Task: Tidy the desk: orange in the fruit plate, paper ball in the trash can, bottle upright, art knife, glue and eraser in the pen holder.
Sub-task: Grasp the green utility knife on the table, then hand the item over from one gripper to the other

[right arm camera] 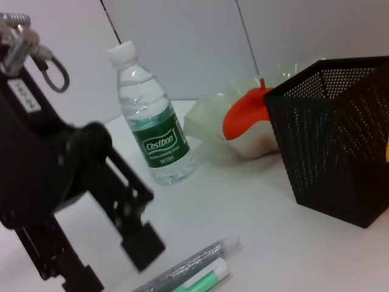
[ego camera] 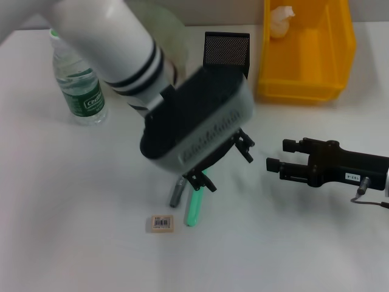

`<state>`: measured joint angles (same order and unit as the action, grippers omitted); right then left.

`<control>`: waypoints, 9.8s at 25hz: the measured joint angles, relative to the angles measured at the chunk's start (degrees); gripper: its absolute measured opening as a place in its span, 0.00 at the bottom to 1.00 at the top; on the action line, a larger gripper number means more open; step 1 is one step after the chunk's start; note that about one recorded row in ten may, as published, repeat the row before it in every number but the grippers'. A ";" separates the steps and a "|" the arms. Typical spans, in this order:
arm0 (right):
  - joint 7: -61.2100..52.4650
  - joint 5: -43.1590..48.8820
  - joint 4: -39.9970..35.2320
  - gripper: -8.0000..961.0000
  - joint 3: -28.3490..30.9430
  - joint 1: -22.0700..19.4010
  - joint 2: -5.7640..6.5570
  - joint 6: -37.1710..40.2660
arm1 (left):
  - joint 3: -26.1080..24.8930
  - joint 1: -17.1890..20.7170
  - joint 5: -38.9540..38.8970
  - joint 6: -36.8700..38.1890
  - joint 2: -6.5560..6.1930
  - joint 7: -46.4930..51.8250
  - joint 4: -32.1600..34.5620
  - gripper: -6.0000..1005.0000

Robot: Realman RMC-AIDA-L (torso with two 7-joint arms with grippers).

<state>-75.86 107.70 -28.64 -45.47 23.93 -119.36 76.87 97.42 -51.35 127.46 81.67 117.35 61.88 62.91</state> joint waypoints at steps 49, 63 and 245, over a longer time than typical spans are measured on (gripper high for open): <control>16.63 -5.83 -0.28 0.77 0.73 -5.65 -0.08 7.03 | 16.94 -7.90 5.27 -7.75 1.13 -7.76 -9.13 0.56; 16.62 -5.84 -0.22 0.77 0.73 -5.65 -0.13 7.07 | 18.92 -9.03 6.45 -8.44 0.91 -8.21 -9.34 0.49; 77.11 -6.56 40.46 0.70 27.30 2.36 -0.53 16.15 | -47.04 15.01 -63.01 12.47 1.83 25.18 -65.38 0.19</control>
<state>1.25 101.13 11.82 -18.17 26.29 -119.89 93.03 50.38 -36.34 64.45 94.14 119.18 87.06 -2.47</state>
